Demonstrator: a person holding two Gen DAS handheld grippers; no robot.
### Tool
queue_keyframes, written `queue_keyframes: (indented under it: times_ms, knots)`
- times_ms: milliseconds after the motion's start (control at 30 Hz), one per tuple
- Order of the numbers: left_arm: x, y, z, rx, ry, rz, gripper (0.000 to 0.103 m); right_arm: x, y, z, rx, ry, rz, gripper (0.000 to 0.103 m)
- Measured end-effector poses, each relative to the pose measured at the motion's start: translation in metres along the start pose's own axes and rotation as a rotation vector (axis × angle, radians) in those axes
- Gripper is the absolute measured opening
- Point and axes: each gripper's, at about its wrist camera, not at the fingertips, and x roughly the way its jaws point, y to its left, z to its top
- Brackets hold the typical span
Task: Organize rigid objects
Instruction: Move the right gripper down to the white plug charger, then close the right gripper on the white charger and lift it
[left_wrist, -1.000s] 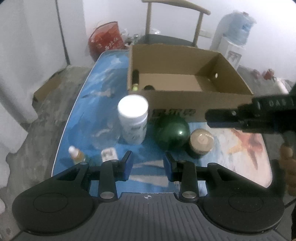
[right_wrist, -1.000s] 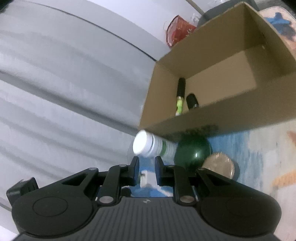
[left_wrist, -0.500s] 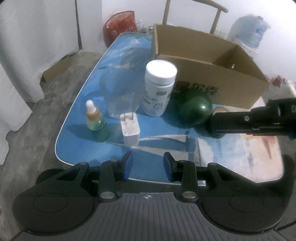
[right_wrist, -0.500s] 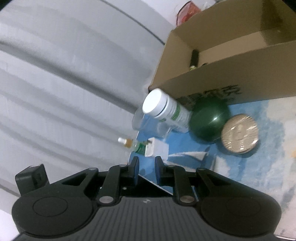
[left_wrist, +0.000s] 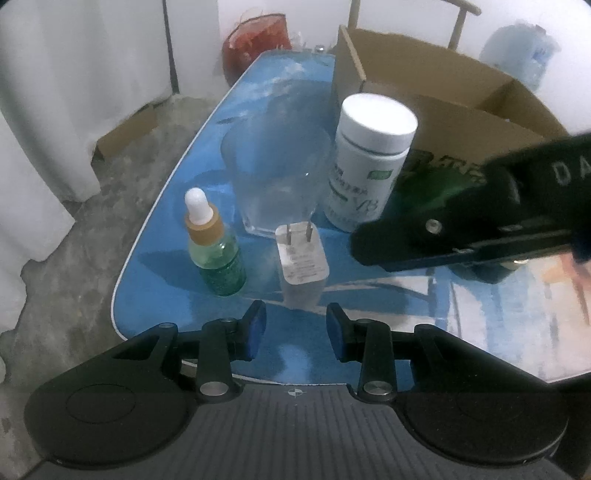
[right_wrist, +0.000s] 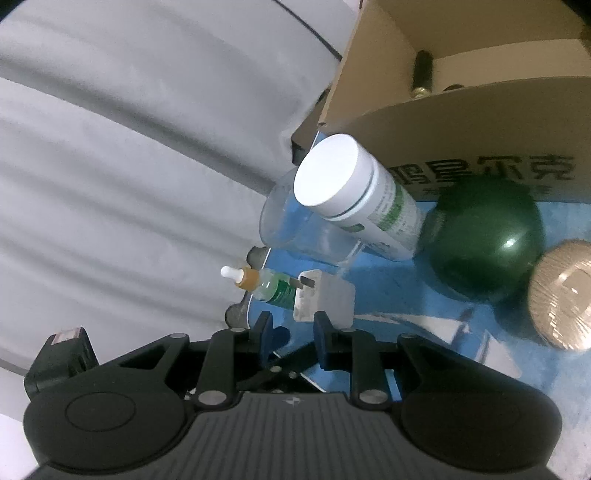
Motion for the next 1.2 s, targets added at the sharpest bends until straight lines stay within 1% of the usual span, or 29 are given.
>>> queue_keyframes:
  times_ms: [367,533,867,1033,1200]
  knots:
    - [0.007,-0.001,0.003,0.008,0.012,-0.012,0.036,0.021,0.006,0.012,-0.022,0.045,-0.019,0.029]
    - [0.012,-0.002,0.006,0.004,0.021,-0.013,0.036,0.023,0.005,0.014,-0.021,0.048,-0.030,0.039]
    - [0.021,-0.002,0.007,-0.008,0.022,-0.023,0.036,0.031,-0.004,0.019,-0.009,0.072,-0.050,0.039]
    - [0.023,-0.004,0.008,-0.002,0.009,-0.022,0.035,0.034,-0.010,0.017,0.002,0.079,-0.055,0.040]
    - [0.021,-0.007,0.008,0.005,-0.001,-0.019,0.033,0.035,-0.019,0.016,0.022,0.093,-0.054,0.040]
